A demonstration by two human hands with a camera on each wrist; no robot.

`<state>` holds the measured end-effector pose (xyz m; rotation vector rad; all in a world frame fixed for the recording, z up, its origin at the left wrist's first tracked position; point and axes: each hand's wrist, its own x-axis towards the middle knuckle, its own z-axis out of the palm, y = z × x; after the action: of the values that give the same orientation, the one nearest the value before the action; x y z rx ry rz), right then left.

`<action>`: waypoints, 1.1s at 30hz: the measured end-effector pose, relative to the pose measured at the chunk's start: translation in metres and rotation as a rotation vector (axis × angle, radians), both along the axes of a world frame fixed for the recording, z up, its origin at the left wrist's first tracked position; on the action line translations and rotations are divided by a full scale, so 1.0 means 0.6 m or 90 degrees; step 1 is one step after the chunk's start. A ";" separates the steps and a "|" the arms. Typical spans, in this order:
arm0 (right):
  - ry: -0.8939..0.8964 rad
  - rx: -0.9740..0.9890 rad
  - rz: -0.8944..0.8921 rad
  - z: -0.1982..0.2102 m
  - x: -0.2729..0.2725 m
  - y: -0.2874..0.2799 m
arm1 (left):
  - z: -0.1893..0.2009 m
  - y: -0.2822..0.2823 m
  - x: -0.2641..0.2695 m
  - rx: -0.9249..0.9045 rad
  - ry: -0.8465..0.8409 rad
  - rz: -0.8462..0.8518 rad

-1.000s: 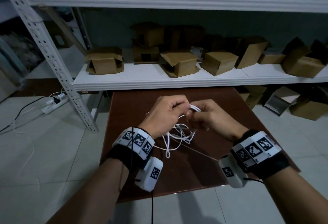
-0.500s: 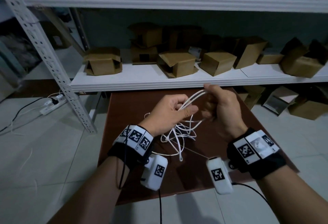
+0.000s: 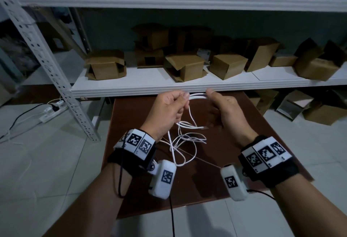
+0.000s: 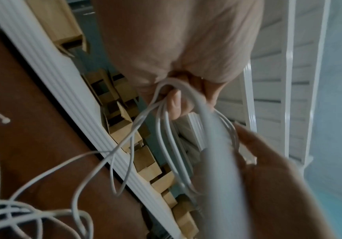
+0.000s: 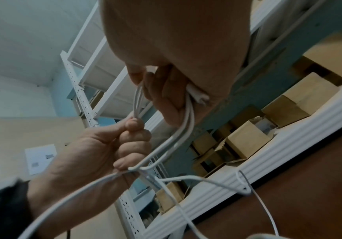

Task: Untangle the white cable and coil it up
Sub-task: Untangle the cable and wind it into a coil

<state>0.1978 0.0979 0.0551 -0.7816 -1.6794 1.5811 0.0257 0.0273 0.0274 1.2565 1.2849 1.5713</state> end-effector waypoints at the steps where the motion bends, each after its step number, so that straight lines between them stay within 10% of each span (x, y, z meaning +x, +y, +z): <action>1: -0.020 0.008 0.016 0.000 0.000 -0.001 | -0.002 0.001 0.002 -0.003 0.030 0.006; 12: -0.250 0.132 0.112 0.003 0.012 -0.001 | -0.021 0.006 0.025 -0.024 0.327 0.015; 27: 0.163 -0.090 -0.039 0.013 0.006 0.000 | 0.005 -0.004 -0.010 0.046 0.107 -0.066; 33: 0.090 0.015 -0.061 -0.001 0.008 0.001 | 0.007 -0.003 -0.001 0.028 0.035 -0.030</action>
<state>0.2029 0.0986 0.0544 -0.7107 -1.5337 1.5114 0.0252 0.0253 0.0318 1.3570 1.2519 1.5497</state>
